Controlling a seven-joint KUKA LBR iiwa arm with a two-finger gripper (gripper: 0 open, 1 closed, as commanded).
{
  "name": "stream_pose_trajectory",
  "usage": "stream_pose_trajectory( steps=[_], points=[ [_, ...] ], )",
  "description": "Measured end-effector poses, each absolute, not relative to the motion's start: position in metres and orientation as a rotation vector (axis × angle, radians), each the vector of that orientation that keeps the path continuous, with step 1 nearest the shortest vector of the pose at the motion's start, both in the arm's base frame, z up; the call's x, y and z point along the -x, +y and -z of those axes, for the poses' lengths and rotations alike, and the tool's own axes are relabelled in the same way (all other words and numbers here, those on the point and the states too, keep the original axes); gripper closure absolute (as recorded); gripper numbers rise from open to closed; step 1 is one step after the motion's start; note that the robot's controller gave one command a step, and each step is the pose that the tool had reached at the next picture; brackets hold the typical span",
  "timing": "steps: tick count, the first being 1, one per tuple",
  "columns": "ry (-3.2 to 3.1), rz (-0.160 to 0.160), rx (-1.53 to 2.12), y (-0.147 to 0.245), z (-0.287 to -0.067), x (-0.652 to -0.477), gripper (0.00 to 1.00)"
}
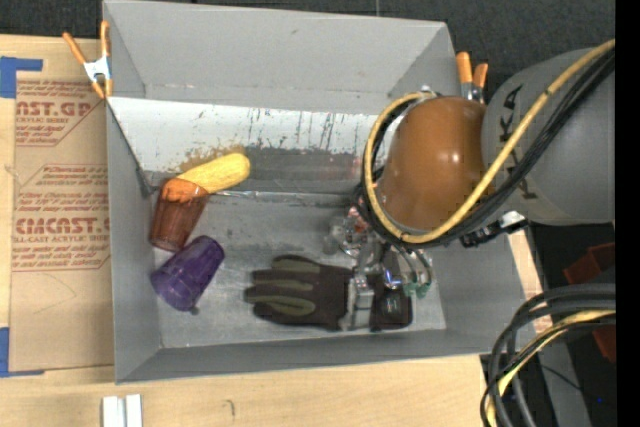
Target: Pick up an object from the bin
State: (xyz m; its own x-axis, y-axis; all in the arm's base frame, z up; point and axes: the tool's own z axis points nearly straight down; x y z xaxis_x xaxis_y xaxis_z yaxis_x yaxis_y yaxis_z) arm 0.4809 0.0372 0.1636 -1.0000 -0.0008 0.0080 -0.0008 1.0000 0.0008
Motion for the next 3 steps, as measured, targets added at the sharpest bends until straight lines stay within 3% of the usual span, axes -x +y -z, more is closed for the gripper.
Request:
stream_pose_trajectory(
  steps=[1, 2, 3],
  points=[
    [-3.135, 0.001, -0.001, 0.037, -0.165, -0.481, 0.00],
    [-3.128, 0.000, -0.201, 0.039, -0.193, -0.507, 0.00],
    [-3.132, 0.001, -0.352, 0.044, -0.155, -0.517, 0.00]
  ],
)
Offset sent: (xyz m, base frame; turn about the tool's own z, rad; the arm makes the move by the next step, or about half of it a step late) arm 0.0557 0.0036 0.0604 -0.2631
